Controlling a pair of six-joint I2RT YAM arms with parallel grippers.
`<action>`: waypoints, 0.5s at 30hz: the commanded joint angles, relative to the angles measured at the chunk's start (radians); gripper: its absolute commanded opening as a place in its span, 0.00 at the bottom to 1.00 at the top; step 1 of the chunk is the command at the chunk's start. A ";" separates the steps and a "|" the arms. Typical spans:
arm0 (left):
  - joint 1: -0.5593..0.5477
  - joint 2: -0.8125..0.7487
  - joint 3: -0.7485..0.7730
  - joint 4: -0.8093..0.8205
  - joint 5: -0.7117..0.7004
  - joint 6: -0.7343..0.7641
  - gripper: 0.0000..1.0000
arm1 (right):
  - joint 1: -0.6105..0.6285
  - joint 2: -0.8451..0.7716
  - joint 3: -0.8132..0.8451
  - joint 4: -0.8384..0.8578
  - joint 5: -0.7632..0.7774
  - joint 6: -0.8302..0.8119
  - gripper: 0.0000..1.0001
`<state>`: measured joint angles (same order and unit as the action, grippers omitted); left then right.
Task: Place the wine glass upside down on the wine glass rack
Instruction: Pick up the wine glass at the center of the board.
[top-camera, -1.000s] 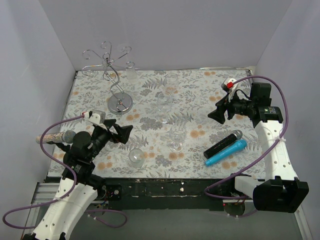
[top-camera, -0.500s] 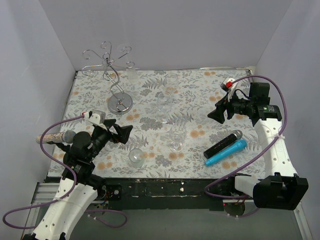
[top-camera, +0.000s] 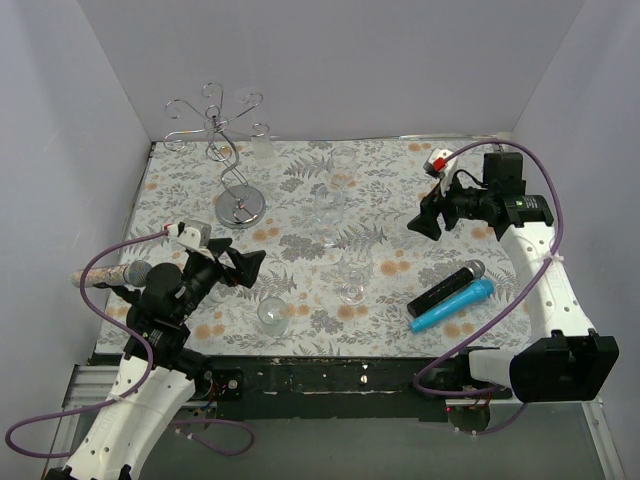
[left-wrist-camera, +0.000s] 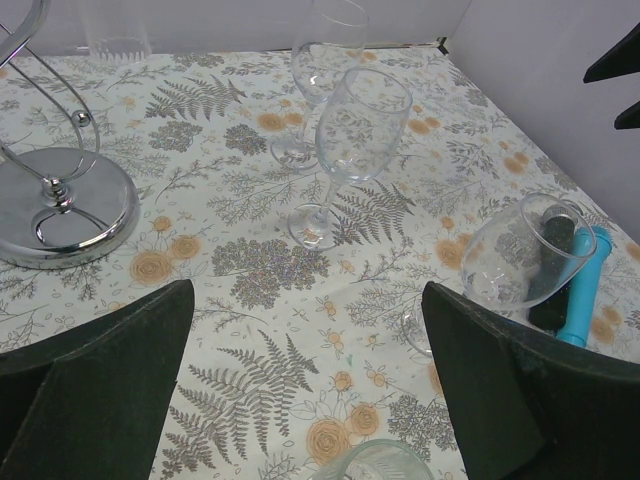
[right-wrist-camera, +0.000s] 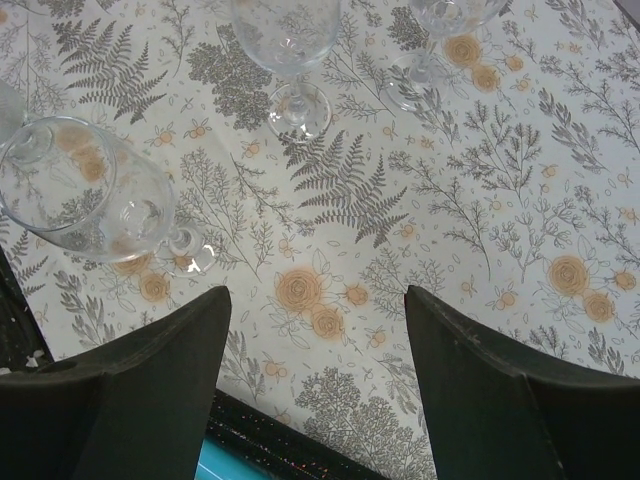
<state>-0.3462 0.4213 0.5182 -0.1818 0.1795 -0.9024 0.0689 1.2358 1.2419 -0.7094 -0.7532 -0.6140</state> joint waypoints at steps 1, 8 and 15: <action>0.000 -0.009 -0.007 0.007 -0.008 0.014 0.98 | 0.022 0.004 0.051 -0.019 0.018 -0.026 0.79; 0.000 -0.007 -0.007 0.007 -0.011 0.016 0.98 | 0.048 0.019 0.079 -0.016 0.046 -0.043 0.79; -0.002 -0.007 -0.007 0.005 -0.014 0.017 0.98 | 0.065 0.042 0.108 -0.016 0.045 -0.052 0.79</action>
<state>-0.3462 0.4217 0.5179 -0.1818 0.1749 -0.9001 0.1219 1.2655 1.2999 -0.7238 -0.7086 -0.6476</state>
